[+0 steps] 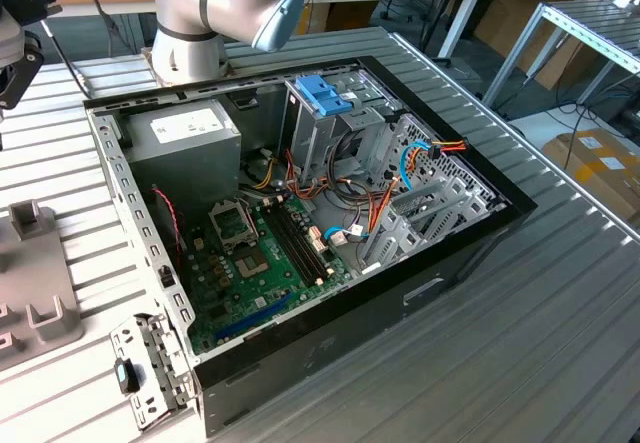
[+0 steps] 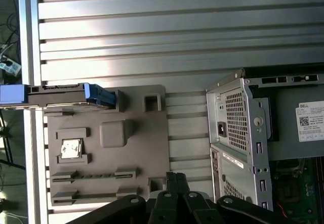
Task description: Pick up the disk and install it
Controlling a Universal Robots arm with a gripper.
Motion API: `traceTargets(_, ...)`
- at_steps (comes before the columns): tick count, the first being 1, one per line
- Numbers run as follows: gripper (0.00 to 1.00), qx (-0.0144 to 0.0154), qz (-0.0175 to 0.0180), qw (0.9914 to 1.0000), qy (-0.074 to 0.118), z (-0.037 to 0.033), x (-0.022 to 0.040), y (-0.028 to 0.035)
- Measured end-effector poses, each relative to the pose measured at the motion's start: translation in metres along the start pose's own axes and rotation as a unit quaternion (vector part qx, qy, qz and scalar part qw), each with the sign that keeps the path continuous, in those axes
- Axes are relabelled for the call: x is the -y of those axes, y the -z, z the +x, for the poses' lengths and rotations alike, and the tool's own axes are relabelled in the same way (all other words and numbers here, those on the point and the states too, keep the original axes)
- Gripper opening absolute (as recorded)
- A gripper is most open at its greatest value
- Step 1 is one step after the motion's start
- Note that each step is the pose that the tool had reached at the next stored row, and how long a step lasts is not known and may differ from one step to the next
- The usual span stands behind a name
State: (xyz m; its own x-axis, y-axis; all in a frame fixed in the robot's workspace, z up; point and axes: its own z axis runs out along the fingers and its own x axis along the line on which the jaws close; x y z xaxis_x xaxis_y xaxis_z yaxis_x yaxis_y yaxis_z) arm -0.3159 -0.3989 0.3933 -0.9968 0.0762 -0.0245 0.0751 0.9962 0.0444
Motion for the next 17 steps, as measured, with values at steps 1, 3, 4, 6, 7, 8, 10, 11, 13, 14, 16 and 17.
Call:
traceTargets(1,0.11,0.0,0.0,1.0,0.0,0.0004,0.0,0.0)
traceTargets(3,0.11,0.0,0.0,1.0,0.0,0.0012,0.0001,0.0)
traceTargets(4,0.11,-0.0001,0.0,1.0,0.0,0.0016,0.0001,0.0001)
traceTargets(6,0.11,0.0,0.0,1.0,0.0,0.0024,0.0002,0.0)
traceTargets(7,0.11,0.0,0.0,1.0,0.0,0.0027,0.0002,0.0001)
traceTargets(8,0.11,0.0,0.0,1.0,0.0,0.0034,0.0003,0.0001)
traceTargets(10,0.11,0.0,0.0,1.0,0.0,0.0047,0.0004,0.0001)
traceTargets(11,0.11,0.0,0.0,1.0,0.0,0.005,0.0004,0.0001)
traceTargets(13,0.11,0.0,0.0,1.0,0.0,0.0056,0.0004,0.0002)
traceTargets(14,0.11,0.0,0.0,1.0,0.0,0.0061,0.0005,0.0002)
traceTargets(16,0.11,0.0,0.0,1.0,0.0,0.0069,0.0005,0.0002)
traceTargets(17,0.11,0.0,0.0,1.0,0.0,0.0075,0.0006,0.0002)
